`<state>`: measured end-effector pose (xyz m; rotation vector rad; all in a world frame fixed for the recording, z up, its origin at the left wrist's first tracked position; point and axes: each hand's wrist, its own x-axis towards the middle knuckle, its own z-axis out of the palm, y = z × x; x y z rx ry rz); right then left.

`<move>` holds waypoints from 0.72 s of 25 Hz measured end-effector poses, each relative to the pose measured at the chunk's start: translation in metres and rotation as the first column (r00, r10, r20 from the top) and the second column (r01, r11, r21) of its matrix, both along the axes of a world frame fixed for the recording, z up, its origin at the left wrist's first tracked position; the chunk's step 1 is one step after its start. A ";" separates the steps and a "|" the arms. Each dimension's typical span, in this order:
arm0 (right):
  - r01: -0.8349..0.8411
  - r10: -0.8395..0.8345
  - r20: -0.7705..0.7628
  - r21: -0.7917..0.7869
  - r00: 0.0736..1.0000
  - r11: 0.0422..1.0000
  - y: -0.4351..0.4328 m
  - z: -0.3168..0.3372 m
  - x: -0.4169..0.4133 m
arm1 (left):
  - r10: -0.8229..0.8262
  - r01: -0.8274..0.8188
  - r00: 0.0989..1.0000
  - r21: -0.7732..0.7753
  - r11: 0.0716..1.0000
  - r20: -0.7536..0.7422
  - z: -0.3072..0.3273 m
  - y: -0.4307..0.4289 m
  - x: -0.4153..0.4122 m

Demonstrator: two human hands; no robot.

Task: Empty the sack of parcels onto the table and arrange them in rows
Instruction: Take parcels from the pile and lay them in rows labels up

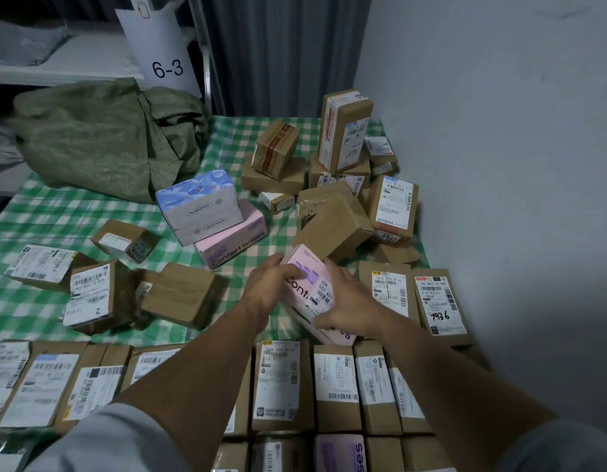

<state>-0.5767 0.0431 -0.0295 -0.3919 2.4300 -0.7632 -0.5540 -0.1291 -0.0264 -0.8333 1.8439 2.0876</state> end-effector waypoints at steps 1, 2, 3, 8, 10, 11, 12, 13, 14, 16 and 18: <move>0.058 -0.057 0.015 -0.044 0.998 0.997 -0.001 -0.002 0.000 | 0.039 -0.039 0.999 0.007 0.999 -0.005 -0.002 0.001 -0.003; 0.101 -0.102 0.001 -0.057 0.995 0.993 -0.001 -0.004 -0.002 | 0.069 -0.069 0.998 0.012 0.998 -0.012 -0.006 0.003 -0.006; 0.143 -0.144 -0.023 -0.034 0.989 0.989 -0.001 -0.006 -0.003 | 0.089 -0.088 0.996 0.022 0.996 -0.019 -0.009 0.006 -0.008; 0.501 -0.489 0.136 -0.080 0.862 0.861 0.003 -0.012 -0.008 | 0.127 -0.127 0.992 -0.003 0.992 0.026 -0.016 0.018 -0.016; 0.551 -0.537 0.157 -0.057 0.828 0.833 0.004 -0.012 -0.009 | 0.121 -0.119 0.990 -0.033 0.992 0.070 -0.020 0.024 -0.019; 0.558 -0.549 0.136 -0.031 0.825 0.830 0.004 -0.009 -0.009 | 0.113 -0.107 0.989 -0.057 0.993 0.101 -0.022 0.027 -0.020; 0.560 -0.556 0.108 -0.007 0.824 0.828 0.002 -0.007 -0.011 | 0.101 -0.091 0.986 -0.079 0.993 0.131 -0.025 0.030 -0.020; 0.555 -0.555 0.082 0.018 0.828 0.832 0.000 -0.004 -0.012 | 0.094 -0.084 0.984 -0.073 0.994 0.148 -0.028 0.033 -0.020; 0.541 -0.542 0.069 0.036 0.837 0.840 -0.001 -0.001 -0.012 | 0.092 -0.086 0.983 -0.042 0.995 0.160 -0.028 0.036 -0.019; 0.533 -0.534 0.099 0.045 0.839 0.845 0.001 0.003 -0.012 | 0.105 -0.108 0.980 0.005 0.994 0.169 -0.028 0.038 -0.018; 0.573 -0.572 0.156 0.039 0.805 0.818 0.005 0.004 -0.012 | 0.109 -0.112 0.978 0.007 0.994 0.175 -0.029 0.040 -0.018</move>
